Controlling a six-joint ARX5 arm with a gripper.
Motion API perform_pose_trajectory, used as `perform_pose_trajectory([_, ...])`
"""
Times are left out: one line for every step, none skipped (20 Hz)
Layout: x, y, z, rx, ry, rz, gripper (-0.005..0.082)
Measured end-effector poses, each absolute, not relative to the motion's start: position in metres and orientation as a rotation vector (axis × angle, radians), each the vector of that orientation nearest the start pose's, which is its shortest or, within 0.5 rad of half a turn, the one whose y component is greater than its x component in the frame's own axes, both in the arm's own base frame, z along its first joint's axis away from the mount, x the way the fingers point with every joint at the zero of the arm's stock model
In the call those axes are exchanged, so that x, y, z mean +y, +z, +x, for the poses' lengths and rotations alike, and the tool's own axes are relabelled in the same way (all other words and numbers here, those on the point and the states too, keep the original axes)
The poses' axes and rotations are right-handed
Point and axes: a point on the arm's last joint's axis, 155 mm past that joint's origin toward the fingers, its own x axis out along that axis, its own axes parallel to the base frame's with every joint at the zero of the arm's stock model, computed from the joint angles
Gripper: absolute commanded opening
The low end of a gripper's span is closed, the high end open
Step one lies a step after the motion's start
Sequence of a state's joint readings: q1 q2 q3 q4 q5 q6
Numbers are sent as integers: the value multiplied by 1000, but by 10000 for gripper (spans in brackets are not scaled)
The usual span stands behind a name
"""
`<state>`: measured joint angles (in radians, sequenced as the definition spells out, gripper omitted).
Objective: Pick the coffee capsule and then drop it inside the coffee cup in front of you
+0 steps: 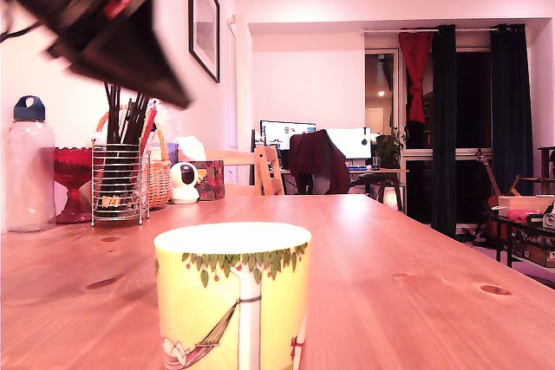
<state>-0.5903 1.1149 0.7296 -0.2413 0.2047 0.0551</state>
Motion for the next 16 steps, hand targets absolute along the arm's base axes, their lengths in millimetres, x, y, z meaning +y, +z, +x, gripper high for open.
perform_pose_trajectory([-220,159,278,597,-759,163,-11])
perform_pose_trajectory([-212,161,283,580,-732,149,-12])
perform_pose_trajectory([-205,165,288,559,-708,137,-11])
perform_pose_trajectory([-197,170,295,532,-678,116,-11])
perform_pose_trajectory([-189,173,300,512,-643,103,-11])
perform_pose_trajectory([-181,176,304,499,-616,99,-11])
perform_pose_trajectory([-174,177,308,488,-585,92,-12])
perform_pose_trajectory([-168,178,312,473,-561,84,-11])
perform_pose_trajectory([-162,176,314,464,-541,76,-12])
perform_pose_trajectory([-156,172,315,466,-522,61,-12])
perform_pose_trajectory([-149,166,316,469,-497,48,-12])
perform_pose_trajectory([-142,160,316,475,-473,33,-12])
perform_pose_trajectory([-135,153,315,480,-455,30,-12])
perform_pose_trajectory([-130,148,315,482,-439,22,-12])
perform_pose_trajectory([-124,146,315,477,-423,16,-12])
perform_pose_trajectory([-119,144,315,468,-407,11,-12])
